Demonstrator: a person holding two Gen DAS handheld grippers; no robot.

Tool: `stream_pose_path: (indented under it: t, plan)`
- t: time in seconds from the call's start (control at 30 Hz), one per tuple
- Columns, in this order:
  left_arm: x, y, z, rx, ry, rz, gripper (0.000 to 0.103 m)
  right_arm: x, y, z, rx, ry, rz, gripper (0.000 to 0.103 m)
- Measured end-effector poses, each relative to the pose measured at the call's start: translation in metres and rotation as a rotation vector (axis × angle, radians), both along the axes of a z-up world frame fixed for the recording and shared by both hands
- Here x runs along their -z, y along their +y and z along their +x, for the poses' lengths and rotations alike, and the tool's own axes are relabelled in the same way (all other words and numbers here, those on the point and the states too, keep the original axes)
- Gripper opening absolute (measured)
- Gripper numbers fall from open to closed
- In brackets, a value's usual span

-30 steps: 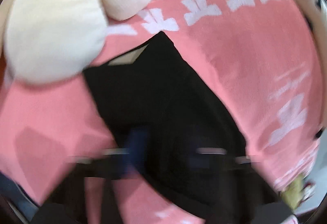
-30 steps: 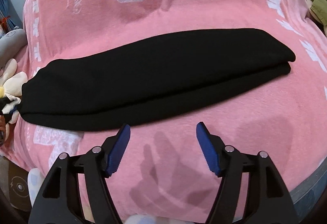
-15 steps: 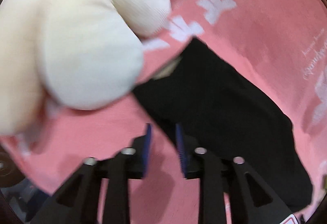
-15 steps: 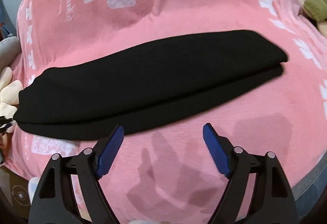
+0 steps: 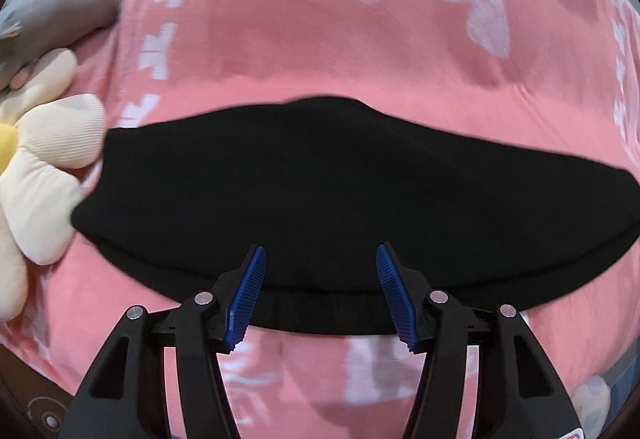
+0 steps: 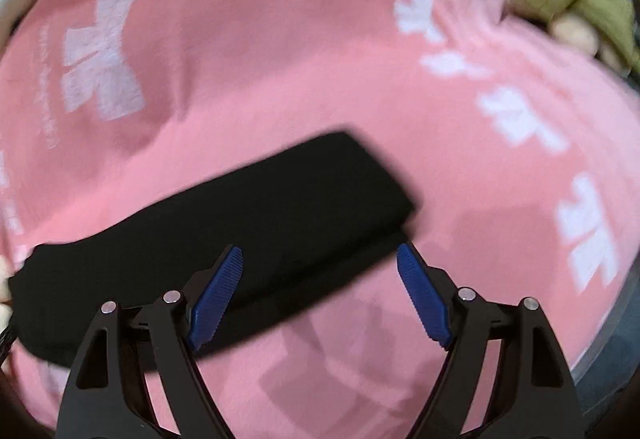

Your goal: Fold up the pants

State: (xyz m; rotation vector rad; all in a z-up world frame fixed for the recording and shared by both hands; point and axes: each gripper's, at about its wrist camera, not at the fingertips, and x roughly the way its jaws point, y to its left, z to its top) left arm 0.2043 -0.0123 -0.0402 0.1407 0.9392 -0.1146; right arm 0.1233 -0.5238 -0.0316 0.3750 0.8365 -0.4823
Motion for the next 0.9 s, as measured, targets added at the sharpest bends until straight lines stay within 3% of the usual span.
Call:
stream_pose_path:
  t: [0.1, 0.13, 0.2, 0.3, 0.43, 0.57, 0.7, 0.9]
  plan:
    - [0.009, -0.017, 0.004, 0.007, 0.017, 0.053, 0.056, 0.006, -0.027, 0.016, 0.071, 0.059, 0.002, 0.076]
    - [0.010, -0.021, 0.004, 0.009, 0.022, 0.052, 0.056, 0.004, -0.031, 0.015, 0.071, 0.022, 0.077, 0.076]
    - [0.012, -0.023, 0.006, 0.009, 0.032, 0.045, 0.057, -0.001, -0.023, 0.010, 0.045, -0.038, 0.122, 0.076]
    - [0.013, -0.022, 0.000, 0.007, 0.035, 0.044, 0.057, 0.003, 0.003, 0.000, -0.010, -0.015, 0.081, 0.075]
    - [0.018, -0.024, 0.000, 0.014, 0.050, 0.033, 0.057, 0.026, 0.006, -0.017, 0.012, 0.043, 0.082, 0.074]
    - [0.017, -0.029, -0.004, 0.025, 0.049, 0.014, 0.064, 0.031, -0.017, -0.031, 0.074, -0.017, 0.148, 0.073]
    - [0.019, -0.039, -0.009, 0.053, 0.063, -0.016, 0.065, 0.033, -0.024, -0.019, 0.061, -0.015, 0.115, 0.071]
    - [0.020, -0.062, -0.018, 0.110, 0.080, -0.031, 0.067, 0.033, -0.029, -0.019, 0.034, -0.047, 0.128, 0.054]
